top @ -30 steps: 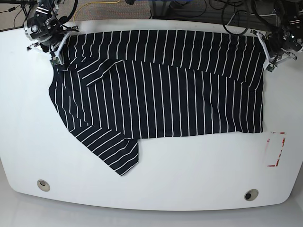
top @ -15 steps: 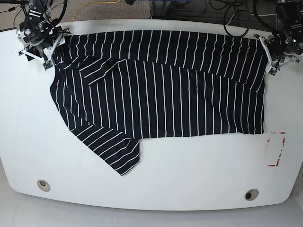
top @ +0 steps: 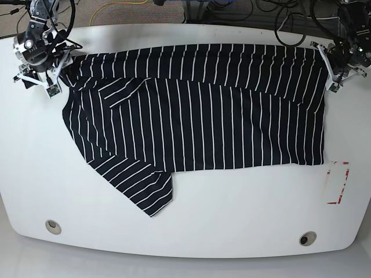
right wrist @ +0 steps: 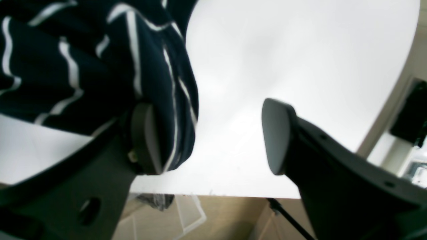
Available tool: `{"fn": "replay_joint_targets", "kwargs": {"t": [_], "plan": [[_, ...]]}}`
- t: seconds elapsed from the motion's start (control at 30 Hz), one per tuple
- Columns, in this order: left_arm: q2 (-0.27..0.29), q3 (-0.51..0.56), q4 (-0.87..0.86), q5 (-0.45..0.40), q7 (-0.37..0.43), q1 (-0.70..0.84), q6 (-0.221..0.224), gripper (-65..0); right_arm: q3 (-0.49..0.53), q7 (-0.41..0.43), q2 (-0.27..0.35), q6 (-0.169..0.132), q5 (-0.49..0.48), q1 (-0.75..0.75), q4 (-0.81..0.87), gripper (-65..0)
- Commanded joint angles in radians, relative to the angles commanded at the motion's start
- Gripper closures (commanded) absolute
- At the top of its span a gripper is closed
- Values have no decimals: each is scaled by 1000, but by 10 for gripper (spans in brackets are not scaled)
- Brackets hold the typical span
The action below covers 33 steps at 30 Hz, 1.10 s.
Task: Layout the t-shirt on the table in an organized manner, then fold the t-shirt properly
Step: 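Release the shirt edge with the right gripper and raise it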
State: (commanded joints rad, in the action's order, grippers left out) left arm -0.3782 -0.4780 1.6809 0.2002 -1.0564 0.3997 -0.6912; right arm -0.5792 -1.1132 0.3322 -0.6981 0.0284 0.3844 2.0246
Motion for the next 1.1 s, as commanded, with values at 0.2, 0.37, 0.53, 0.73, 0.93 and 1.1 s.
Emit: {"fn": "replay_joint_targets", "kwargs": {"t": [0.2, 0.37, 0.53, 0.73, 0.93, 1.1], "plan": [[2, 0, 66, 0, -3, 0, 0, -222, 3, -38, -9, 0, -5, 2, 0, -411], [2, 0, 95, 0, -5, 0, 0, -242, 3, -38, -81, 0, -5, 0, -2, -411], [15, 0, 103, 2, -5, 0, 0, -243, 2, -38, -147, 0, -6, -28, -2, -409], [28, -3, 103, 2, -5, 0, 0, -243, 0, -41, -226, 0, -6, -71, 2, -409], [29, -3, 103, 2, -5, 0, -7, -246, 2, -92, -256, 0, -9, -104, 2, -409], [29, -3, 118, 2, -5, 0, -7, -246, -2, -158, -253, 0, -80, -129, 2, -409]]}}
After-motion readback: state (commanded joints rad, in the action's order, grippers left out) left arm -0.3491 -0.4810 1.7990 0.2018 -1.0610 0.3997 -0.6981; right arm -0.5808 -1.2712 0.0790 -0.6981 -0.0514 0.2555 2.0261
